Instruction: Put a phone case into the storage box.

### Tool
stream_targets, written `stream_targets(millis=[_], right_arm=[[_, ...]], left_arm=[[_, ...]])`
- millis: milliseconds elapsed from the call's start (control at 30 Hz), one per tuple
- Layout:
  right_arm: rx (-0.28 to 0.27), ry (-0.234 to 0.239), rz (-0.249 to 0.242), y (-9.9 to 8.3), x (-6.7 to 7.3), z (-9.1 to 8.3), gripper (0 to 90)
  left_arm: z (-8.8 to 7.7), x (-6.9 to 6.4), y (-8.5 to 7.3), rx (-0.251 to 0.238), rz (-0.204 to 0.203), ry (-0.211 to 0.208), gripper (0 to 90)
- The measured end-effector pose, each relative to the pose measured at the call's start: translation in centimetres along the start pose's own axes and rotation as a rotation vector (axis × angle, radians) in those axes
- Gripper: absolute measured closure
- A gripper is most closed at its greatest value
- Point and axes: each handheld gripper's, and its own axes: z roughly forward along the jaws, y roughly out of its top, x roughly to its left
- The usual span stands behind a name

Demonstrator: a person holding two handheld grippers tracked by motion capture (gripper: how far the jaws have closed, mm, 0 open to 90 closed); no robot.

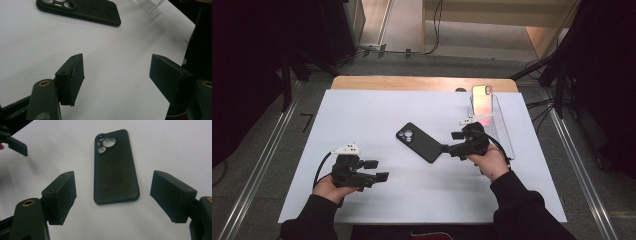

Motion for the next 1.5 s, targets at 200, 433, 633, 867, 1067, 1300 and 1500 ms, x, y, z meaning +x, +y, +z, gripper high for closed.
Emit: stream_targets(millis=[200, 433, 633, 867, 1067, 1300, 1500], right_arm=[[0.007, 0.025, 0.011, 1.1, -0.4, 1.2, 19.2], [0.033, 0.021, -0.022, 2.2, -0.5, 2.6, 18.1], [0.028, 0.06, -0.044, 2.8, -0.7, 3.6, 0.0], [0.041, 0.081, -0.036, 3.3, -1.1, 4.7, 0.0], [0.049, 0.063, -0.059, 3.6, -1.0, 5.8, 1.2], [0.07, 0.064, -0.079, 4.0, -0.7, 6.8, 1.2], [0.073, 0.056, -0.087, 4.4, -0.5, 7.7, 1.2]], left_arm=[[-0.1, 0.1, 0.0, 0.001, -0.001, -0.003, 28.0], [-0.1, 0.1, 0.0, -0.001, -0.001, -0.002, 28.0], [0.0, 0.1, 0.0, 0.0, -0.002, -0.001, 28.0], [-0.1, 0.1, -0.2, -0.003, -0.006, 0.005, 28.0], [-0.3, 0.1, -0.4, -0.003, -0.011, 0.009, 28.0], [-0.5, 0.0, -0.6, -0.002, -0.014, 0.016, 28.0], [-0.6, 0.1, -0.7, -0.006, -0.02, 0.018, 28.0]])
